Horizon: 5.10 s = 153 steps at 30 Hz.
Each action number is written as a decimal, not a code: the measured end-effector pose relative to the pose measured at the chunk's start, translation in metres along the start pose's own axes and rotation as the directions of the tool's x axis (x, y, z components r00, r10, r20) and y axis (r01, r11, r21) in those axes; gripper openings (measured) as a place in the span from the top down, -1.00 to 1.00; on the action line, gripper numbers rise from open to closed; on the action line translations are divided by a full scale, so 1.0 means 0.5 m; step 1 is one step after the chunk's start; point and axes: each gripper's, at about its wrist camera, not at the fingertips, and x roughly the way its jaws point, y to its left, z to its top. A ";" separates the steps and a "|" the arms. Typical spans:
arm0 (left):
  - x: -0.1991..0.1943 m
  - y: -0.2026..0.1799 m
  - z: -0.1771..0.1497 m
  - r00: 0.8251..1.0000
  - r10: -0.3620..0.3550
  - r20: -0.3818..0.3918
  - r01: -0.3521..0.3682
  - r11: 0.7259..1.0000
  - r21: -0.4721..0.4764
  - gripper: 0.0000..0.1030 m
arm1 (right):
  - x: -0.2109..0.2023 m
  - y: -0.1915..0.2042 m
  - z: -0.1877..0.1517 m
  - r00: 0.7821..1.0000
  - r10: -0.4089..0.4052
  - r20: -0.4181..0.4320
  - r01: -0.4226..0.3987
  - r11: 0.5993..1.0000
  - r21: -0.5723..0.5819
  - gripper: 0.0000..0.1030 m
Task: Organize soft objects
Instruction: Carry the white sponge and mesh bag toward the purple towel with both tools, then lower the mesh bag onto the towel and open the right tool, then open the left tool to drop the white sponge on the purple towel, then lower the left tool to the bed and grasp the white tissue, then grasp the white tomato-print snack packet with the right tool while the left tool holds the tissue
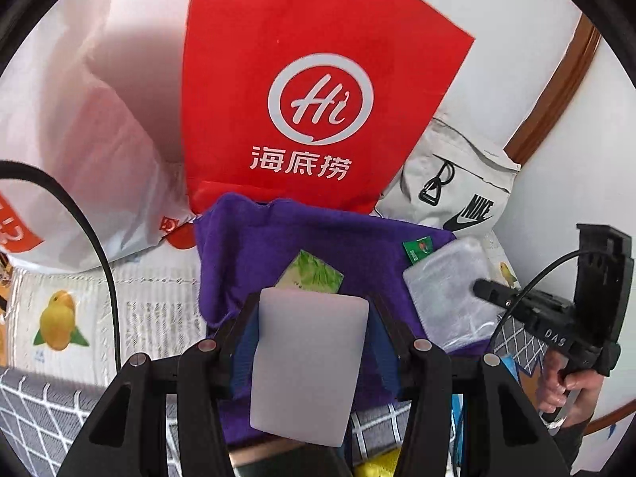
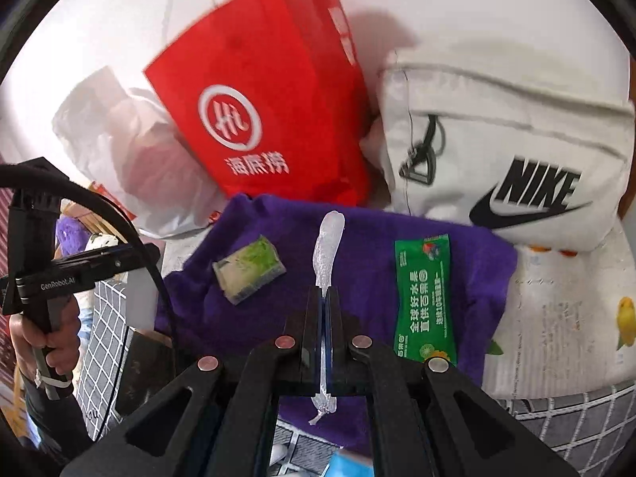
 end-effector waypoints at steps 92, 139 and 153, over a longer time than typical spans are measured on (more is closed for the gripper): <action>-0.190 -0.175 -0.365 0.987 0.112 -0.112 -0.084 0.970 0.228 -0.58 | -0.276 0.134 -0.328 0.994 -0.108 0.021 0.107 0.994 0.037 -0.60; -0.185 -0.011 -0.512 0.970 0.225 -0.097 -0.218 0.973 0.074 0.59 | -0.107 0.336 -0.361 0.997 -0.041 -0.070 0.018 0.951 -0.310 -0.44; -0.191 0.073 -0.512 0.978 0.185 -0.095 -0.189 0.981 -0.031 0.57 | 0.062 0.325 -0.329 0.963 -0.105 -0.248 0.001 0.923 -0.385 -0.40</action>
